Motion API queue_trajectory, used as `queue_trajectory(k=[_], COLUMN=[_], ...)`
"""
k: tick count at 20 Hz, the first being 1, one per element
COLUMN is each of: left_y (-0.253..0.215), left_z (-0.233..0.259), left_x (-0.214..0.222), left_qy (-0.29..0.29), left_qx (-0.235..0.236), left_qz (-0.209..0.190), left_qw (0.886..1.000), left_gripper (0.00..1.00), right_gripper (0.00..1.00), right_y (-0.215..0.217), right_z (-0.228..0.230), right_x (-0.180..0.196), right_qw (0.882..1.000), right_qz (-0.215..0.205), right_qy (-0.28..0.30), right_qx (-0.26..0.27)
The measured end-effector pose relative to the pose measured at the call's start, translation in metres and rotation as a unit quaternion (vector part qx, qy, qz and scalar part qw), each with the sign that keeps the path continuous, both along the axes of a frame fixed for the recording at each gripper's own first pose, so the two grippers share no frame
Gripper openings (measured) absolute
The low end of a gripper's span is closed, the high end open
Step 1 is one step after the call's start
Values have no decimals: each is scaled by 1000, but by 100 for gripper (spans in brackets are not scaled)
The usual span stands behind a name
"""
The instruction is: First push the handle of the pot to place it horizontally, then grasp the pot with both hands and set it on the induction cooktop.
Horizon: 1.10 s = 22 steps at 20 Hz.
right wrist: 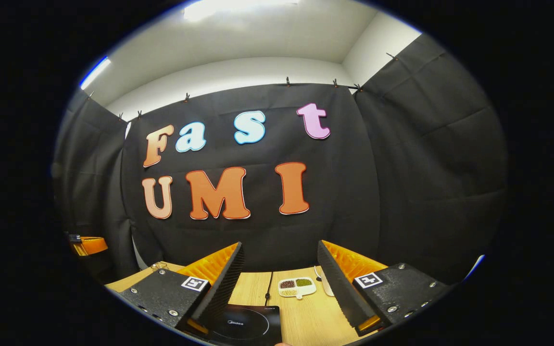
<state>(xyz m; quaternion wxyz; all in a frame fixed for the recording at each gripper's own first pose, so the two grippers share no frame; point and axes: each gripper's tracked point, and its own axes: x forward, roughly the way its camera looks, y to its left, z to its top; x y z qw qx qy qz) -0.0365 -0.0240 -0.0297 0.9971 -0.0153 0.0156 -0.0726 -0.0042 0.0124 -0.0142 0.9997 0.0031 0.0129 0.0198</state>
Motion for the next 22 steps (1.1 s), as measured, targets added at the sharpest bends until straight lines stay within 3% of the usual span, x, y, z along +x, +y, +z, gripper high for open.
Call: queue_trajectory(k=[3,10,22], left_y=[6,31,78], left_z=[-15,-69,-152], left_x=[-7,-28,-84], left_qy=[11,68,152], left_qx=[5,-12,3], left_qz=[2,13,57], left_qw=[1000,998,987], left_gripper=[2,3,3], right_gripper=[95,95,95], right_y=[3,13,35], right_z=[-3,-6,-19], right_x=[0,-1,4], right_qw=[1000,1000,999], right_qz=[2,8,26], right_qy=[2,3,16], right_qx=[-2,-4,-8])
